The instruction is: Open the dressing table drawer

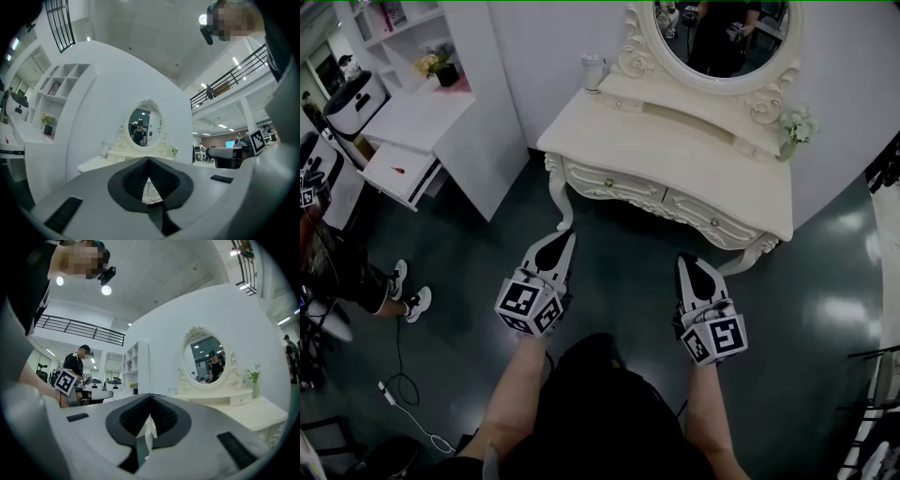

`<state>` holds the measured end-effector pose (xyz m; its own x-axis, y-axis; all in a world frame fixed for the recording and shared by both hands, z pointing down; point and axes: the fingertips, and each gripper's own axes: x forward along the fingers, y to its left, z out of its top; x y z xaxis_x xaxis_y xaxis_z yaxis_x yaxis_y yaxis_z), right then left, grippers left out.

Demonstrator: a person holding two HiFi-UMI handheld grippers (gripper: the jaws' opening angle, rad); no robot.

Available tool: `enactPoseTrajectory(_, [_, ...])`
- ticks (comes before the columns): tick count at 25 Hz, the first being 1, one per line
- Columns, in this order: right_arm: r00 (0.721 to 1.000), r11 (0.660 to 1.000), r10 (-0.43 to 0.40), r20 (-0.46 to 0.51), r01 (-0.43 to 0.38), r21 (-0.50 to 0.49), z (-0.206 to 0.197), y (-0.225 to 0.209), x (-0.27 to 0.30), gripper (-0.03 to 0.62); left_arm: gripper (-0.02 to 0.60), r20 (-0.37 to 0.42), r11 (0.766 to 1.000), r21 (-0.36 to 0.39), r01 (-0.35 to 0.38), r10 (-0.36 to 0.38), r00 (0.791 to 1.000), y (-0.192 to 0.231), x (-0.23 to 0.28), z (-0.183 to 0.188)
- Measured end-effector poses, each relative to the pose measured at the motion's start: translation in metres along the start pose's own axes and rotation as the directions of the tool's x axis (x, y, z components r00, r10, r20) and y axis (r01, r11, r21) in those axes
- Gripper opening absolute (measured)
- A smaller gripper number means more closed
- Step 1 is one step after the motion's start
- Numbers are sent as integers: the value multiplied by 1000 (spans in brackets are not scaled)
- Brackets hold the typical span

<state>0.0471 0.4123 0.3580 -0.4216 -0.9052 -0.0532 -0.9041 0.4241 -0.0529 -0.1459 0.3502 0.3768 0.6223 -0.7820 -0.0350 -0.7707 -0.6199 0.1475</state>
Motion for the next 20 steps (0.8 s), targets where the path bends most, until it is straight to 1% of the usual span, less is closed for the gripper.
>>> enactPoseTrajectory(6, [1000,1000,3,-3,-3,8,-4,-8,17,6,0,2,1000,5,7,-7,1000,6,17,0])
enactPoseTrajectory(11, [1000,1000,14,3,-14,11,-8,-20,42,6,0,1,1000,-9,-1,1,1000,23,40,-5])
enactPoseTrajectory(20, [1000,1000,5,12,-5,29,-9,-62,107,6,0,-12,1000,4,7,-7,1000,63,107,1])
